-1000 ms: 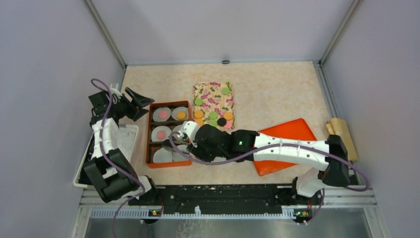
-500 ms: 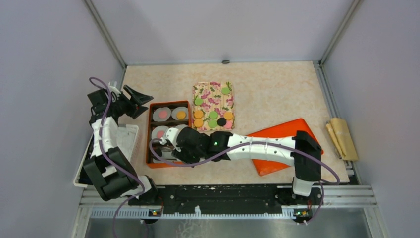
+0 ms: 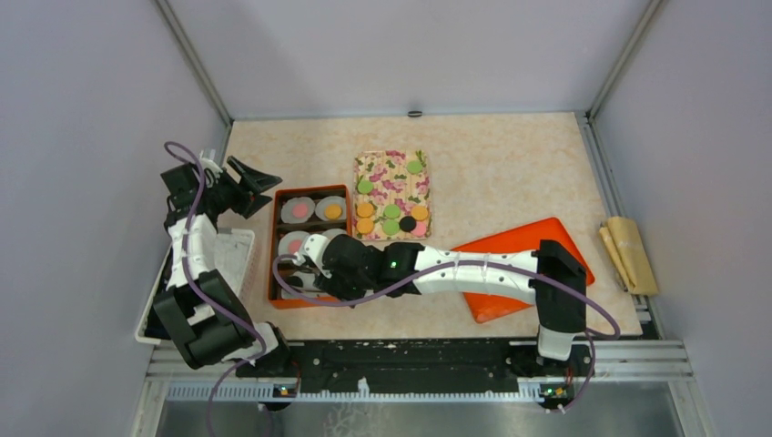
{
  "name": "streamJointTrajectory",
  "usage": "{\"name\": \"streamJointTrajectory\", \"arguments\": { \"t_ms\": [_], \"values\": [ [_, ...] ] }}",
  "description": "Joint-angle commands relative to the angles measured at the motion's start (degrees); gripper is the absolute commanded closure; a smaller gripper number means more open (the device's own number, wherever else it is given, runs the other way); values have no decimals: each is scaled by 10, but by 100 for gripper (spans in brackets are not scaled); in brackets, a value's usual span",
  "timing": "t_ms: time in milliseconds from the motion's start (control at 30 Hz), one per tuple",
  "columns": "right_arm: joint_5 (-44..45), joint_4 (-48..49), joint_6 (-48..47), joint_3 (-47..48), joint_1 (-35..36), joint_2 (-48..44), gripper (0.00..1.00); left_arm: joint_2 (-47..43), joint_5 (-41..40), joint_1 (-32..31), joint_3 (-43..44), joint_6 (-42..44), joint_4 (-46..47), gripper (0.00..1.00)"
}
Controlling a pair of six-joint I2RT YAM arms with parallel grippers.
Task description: Pack the cookies
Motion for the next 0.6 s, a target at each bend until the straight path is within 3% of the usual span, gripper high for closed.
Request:
{"name": "streamJointTrajectory", "arguments": {
  "t_ms": [0, 233, 567],
  "values": [
    [4, 34, -4, 26, 5, -14, 54, -6, 9, 1, 11, 7, 18, 19],
    [41, 54, 1, 7, 5, -41, 55, -6, 12, 1, 15, 10, 13, 19],
    [220, 5, 3, -22, 4, -148, 57, -11, 16, 1, 17, 8, 12, 19]
  ]
}}
